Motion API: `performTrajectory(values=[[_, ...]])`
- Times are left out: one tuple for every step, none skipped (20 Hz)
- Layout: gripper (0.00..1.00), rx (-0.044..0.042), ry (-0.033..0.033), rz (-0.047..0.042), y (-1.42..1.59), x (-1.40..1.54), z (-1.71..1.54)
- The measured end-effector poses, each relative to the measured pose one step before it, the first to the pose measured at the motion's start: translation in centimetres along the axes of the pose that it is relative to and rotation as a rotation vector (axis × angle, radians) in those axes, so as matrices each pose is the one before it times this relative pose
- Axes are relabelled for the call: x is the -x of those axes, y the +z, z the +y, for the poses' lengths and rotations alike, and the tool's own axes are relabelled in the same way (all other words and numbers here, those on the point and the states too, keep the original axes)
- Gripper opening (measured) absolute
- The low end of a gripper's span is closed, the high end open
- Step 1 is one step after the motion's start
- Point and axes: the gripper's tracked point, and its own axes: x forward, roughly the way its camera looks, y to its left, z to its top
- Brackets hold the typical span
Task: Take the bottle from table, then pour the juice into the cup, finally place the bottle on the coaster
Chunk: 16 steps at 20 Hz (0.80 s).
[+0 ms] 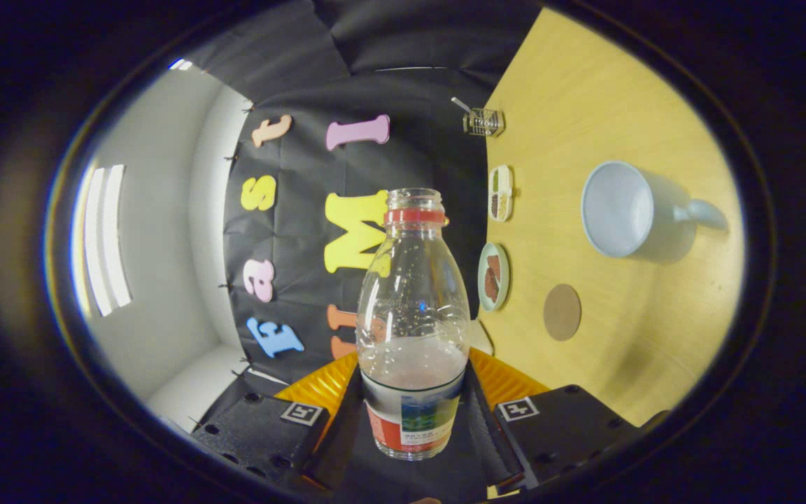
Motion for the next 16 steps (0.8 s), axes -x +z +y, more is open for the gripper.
performTrajectory(values=[[0.76,0.06214,0.00311,0.0034,-0.114,-0.07,-0.259],[0.76,0.06623,-0.00728,0.00875,-0.242,0.051,-0.379],[0.76,0.0641,-0.01042,0.00842,-0.148,0.491,-0.461],[0.76,0.0579,-0.01233,0.00175,0.031,0.118,-0.541],[0.76,0.05715,-0.01211,0.00188,0.234,0.159,-0.562],[0.76,0.05473,-0.01011,0.00209,0.238,0.269,-0.244],[0.76,0.05239,0.00017,-0.0047,0.382,0.182,0.047],[0.76,0.04832,0.00462,-0.00629,0.31,0.247,0.069],[0.76,0.04998,0.00215,0.00295,0.208,0.079,0.005],[0.76,0.05457,0.0005,0.00576,0.162,0.039,-0.1],[0.76,0.05928,-0.00855,0.00394,0.179,0.309,-0.148],[0.76,0.05225,-0.00922,0.00673,0.272,0.182,-0.306],[0.77,0.0329,-0.00589,-0.00272,0.218,0.201,-0.029],[0.77,0.02314,0.00967,0.00127,0.234,0.119,0.238],[0.77,0.01339,0.00422,0.00119,0.203,0.147,0.287],[0.77,0.02156,0.0007,-0.00409,0.214,0.099,0.154]])
